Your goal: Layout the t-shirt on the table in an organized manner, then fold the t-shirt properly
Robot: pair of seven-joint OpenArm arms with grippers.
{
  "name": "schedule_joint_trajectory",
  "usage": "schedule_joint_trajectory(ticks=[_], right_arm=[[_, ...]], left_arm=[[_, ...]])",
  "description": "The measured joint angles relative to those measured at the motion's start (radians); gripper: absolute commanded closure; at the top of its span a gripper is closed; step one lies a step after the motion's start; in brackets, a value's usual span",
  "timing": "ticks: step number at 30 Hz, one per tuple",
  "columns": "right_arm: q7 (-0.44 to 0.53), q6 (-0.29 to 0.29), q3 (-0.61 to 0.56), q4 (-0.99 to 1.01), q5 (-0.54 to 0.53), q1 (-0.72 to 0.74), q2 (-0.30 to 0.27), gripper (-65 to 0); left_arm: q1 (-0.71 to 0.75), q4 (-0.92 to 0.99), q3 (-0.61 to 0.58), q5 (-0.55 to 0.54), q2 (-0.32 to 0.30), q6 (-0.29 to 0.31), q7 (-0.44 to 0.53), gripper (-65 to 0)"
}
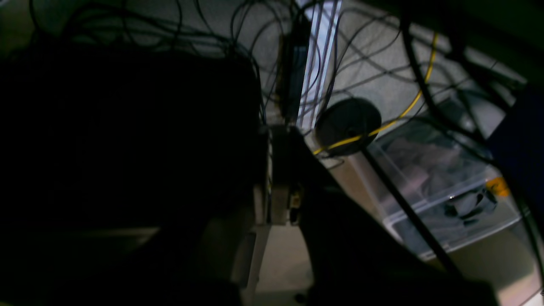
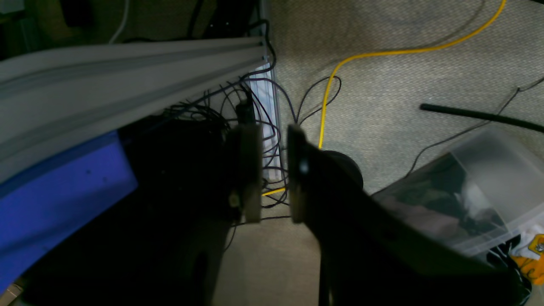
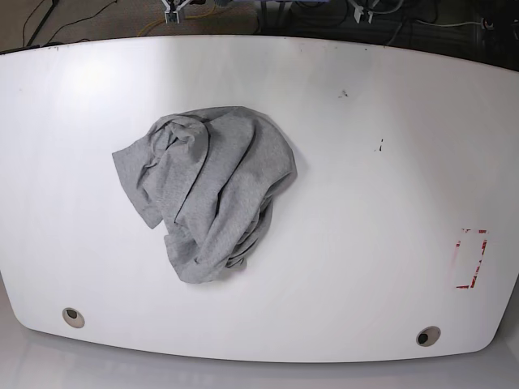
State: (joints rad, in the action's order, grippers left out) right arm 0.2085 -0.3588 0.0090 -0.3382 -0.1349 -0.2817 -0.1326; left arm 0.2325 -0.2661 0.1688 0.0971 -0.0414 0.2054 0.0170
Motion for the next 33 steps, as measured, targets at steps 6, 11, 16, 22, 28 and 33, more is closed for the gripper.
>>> schedule_joint_trajectory(ticks=[6, 11, 16, 22, 28, 33], right_arm=[[-0.004, 0.000, 0.000, -0.016, 0.000, -0.016, -0.001, -9.5], [-0.004, 0.000, 0.000, -0.015, 0.000, -0.024, 0.000, -9.6], [-0.003, 0.000, 0.000, -0.014, 0.000, -0.021, 0.000, -9.5], [-0.003, 0.000, 0.003, -0.013, 0.000, -0.016, 0.000, -9.6], [-0.001, -0.001, 0.003, -0.014, 0.000, -0.022, -0.001, -9.4], [-0.003, -0.006, 0.003, -0.033, 0.001, -0.044, -0.004, -9.4]], left_arm=[[0.005, -0.010, 0.000, 0.017, 0.002, 0.000, 0.003, 0.0], [0.018, -0.023, 0.000, 0.027, 0.005, 0.000, 0.005, 0.0], [0.037, -0.060, 0.002, 0.038, 0.004, 0.000, 0.027, 0.0], [0.077, -0.168, 0.001, 0.032, 0.004, 0.000, 0.037, 0.0], [0.154, -0.342, -0.004, 0.024, 0.000, 0.000, 0.038, 0.0], [0.235, -0.491, -0.008, 0.023, -0.006, 0.003, 0.035, 0.0]])
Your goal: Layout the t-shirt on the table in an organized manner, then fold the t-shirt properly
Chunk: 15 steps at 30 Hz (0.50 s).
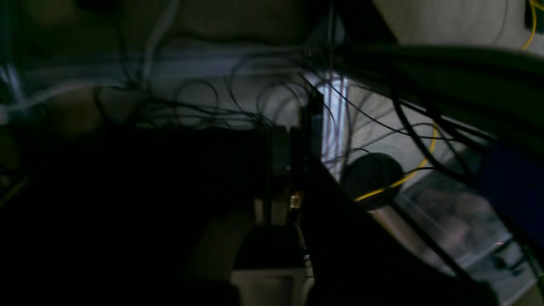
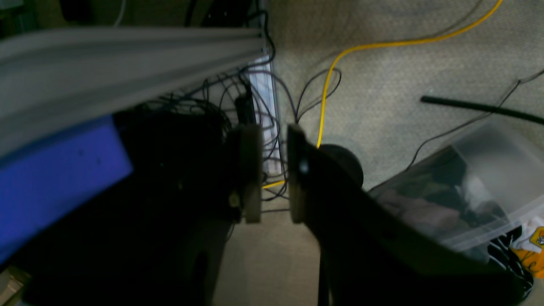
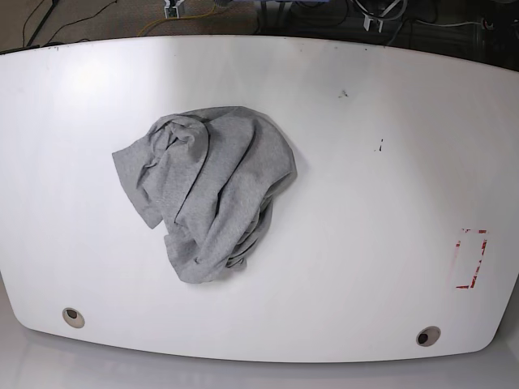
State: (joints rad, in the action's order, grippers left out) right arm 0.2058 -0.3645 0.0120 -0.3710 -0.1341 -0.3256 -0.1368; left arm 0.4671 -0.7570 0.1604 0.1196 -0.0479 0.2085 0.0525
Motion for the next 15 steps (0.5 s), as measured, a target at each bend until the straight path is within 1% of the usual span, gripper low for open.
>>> schedule_joint_trajectory(ticks=[3, 4, 6, 7, 8, 9, 11, 15], right_arm=[[-0.003, 0.003, 0.002, -0.047, 0.004, -0.032, -0.003, -9.5], [0.000, 0.002, 0.004, -0.093, 0.003, -0.066, -0.007, -10.0], [0.003, 0.002, 0.001, -0.089, -0.001, -0.051, 0.000, -10.0], [-0.001, 0.011, -0.001, -0.082, -0.002, -0.045, 0.003, -10.0], [-0.005, 0.017, -0.001, -0.079, 0.000, -0.040, 0.005, -10.0], [-0.002, 0.017, -0.001, -0.080, 0.000, -0.038, 0.008, -10.0], [0.011, 0.005, -0.001, -0.082, -0.001, -0.026, 0.014, -10.0], [0.029, -0.002, -0.004, -0.089, -0.003, -0.014, 0.022, -10.0]], left_arm=[[0.049, -0.092, -0.002, 0.000, -0.007, 0.000, -0.017, 0.0], [0.082, -0.159, -0.003, 0.000, -0.014, -0.006, -0.026, 0.0], [0.074, -0.141, -0.001, -0.001, -0.007, -0.005, -0.024, 0.0], [0.065, -0.129, 0.002, -0.007, -0.006, -0.003, -0.020, 0.0], [0.061, -0.122, 0.003, -0.006, -0.002, -0.008, -0.047, 0.0], [0.058, -0.122, 0.003, 0.000, 0.001, -0.007, -0.054, 0.0], [0.058, -0.122, 0.001, -0.004, 0.006, 0.001, -0.030, 0.0], [0.056, -0.122, -0.002, -0.005, 0.011, 0.005, -0.035, 0.0]])
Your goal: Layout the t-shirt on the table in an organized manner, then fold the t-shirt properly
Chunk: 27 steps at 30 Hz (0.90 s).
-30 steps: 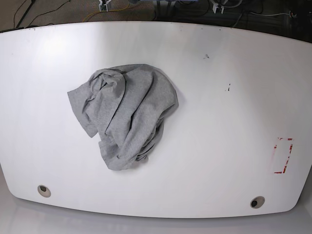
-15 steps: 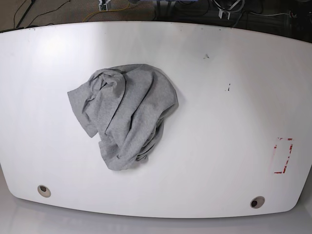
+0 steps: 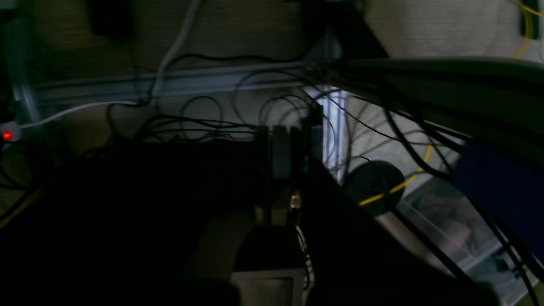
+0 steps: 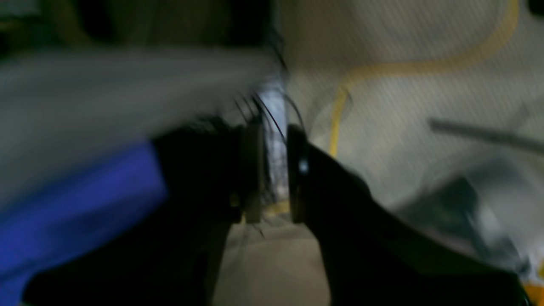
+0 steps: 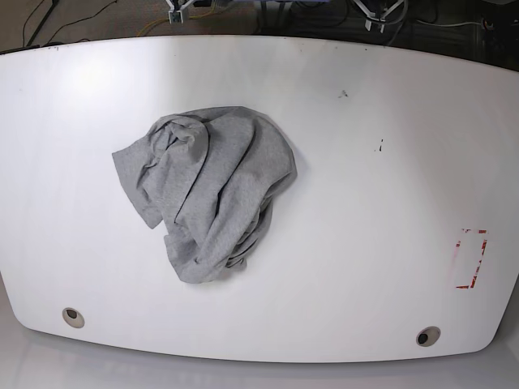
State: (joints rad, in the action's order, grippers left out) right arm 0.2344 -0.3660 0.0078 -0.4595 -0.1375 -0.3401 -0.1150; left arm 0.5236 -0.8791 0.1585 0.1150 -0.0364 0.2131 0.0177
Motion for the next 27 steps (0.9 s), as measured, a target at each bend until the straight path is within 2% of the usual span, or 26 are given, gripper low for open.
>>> schedule_joint_trajectory(ticks=[14, 22, 27], right_arm=[[-0.008, 0.007, 0.002, -0.010, 0.000, -0.026, -0.008, -10.0], [-0.005, 0.008, 0.005, -0.139, -0.001, -0.096, -0.008, -10.0], [-0.058, 0.008, 0.006, -0.198, -0.003, -0.154, -0.007, -10.0]], left_arm=[[0.008, -0.002, 0.003, 0.000, -0.005, -0.003, -0.001, 0.0], [0.031, -0.015, 0.003, -0.003, -0.005, -0.004, 0.009, 0.0], [0.086, -0.078, 0.003, -0.003, -0.005, -0.003, 0.040, 0.0]])
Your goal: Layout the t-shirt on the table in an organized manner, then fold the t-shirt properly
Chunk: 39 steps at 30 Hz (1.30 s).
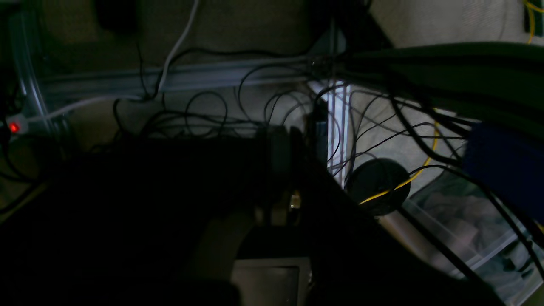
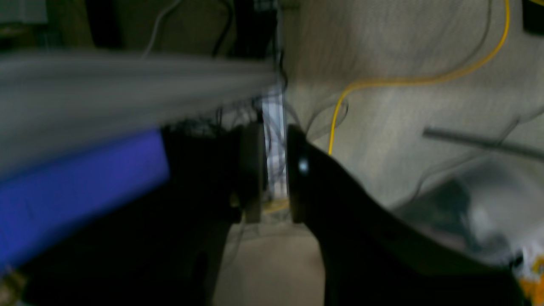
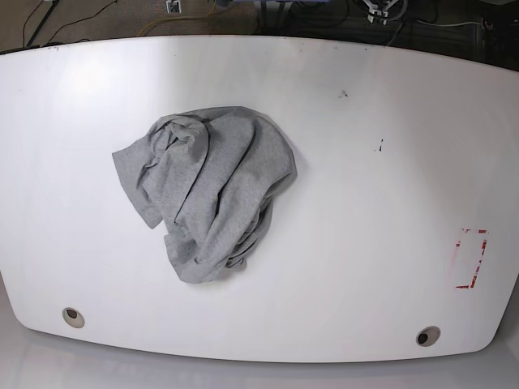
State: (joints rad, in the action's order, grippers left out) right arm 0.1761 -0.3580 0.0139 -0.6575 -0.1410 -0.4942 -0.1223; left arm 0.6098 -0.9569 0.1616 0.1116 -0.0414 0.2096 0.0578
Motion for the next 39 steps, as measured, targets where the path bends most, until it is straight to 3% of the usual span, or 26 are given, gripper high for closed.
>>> schedule_joint_trajectory(ticks=[11, 24, 29, 39], right_arm=[[-0.010, -0.003, 0.032, -0.264, -0.002, -0.196, 0.003, -10.0], [-0.173, -0.001, 0.121, -0.715, -0.113, -0.480, -0.010, -10.0], [-0.174, -0.014, 0.154, -0.874, -0.116, -0.579, -0.005, -10.0], [-0.179, -0.005, 0.197, -1.089, -0.119, -0.721, -0.005, -10.0]], left_arm=[[0.124, -0.166, 0.000, 0.000, 0.000, 0.000, 0.004, 0.0], [0.336, -0.427, 0.059, 0.002, -0.001, 0.005, -0.006, 0.0], [0.417, -0.533, 0.077, -0.018, 0.002, 0.069, 0.003, 0.0], [0.546, -0.729, 0.198, -0.201, 0.013, 0.151, -0.006, 0.0]])
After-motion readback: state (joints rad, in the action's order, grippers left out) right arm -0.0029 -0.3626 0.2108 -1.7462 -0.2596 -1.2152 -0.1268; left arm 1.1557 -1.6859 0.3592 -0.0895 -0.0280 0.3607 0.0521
